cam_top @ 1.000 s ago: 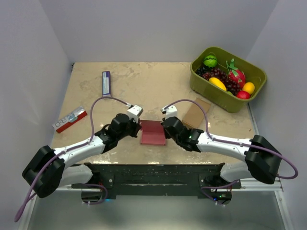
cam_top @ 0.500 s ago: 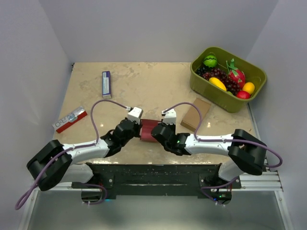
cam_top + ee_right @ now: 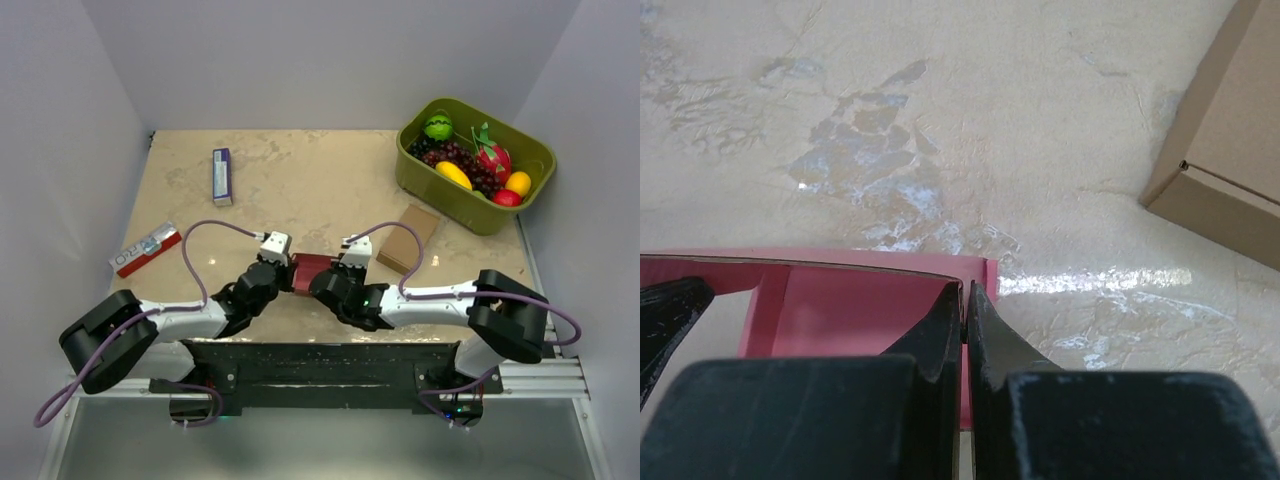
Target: Fold the paper box
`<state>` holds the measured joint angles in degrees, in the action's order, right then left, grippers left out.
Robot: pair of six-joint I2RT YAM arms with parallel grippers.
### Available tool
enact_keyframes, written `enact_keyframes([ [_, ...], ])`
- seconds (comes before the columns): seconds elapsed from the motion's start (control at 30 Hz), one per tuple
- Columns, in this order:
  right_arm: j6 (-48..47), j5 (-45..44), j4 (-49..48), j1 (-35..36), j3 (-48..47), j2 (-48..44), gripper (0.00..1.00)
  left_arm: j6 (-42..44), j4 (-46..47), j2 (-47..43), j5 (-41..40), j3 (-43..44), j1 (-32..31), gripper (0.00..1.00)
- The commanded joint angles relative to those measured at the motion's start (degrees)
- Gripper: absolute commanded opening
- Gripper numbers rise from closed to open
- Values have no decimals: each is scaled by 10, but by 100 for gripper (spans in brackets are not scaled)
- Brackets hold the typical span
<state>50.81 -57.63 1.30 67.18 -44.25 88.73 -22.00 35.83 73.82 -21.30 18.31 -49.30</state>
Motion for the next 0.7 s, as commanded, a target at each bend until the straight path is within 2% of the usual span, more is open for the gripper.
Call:
enact_keyframes([
  [0.0, 80, -4, 7, 23, -4, 14, 0, -53, 42, 7, 47, -28, -19, 0],
  [0.67, 177, -34, 97, 60, -8, 43, 0, -106, 100, 14, 45, -110, -33, 0],
])
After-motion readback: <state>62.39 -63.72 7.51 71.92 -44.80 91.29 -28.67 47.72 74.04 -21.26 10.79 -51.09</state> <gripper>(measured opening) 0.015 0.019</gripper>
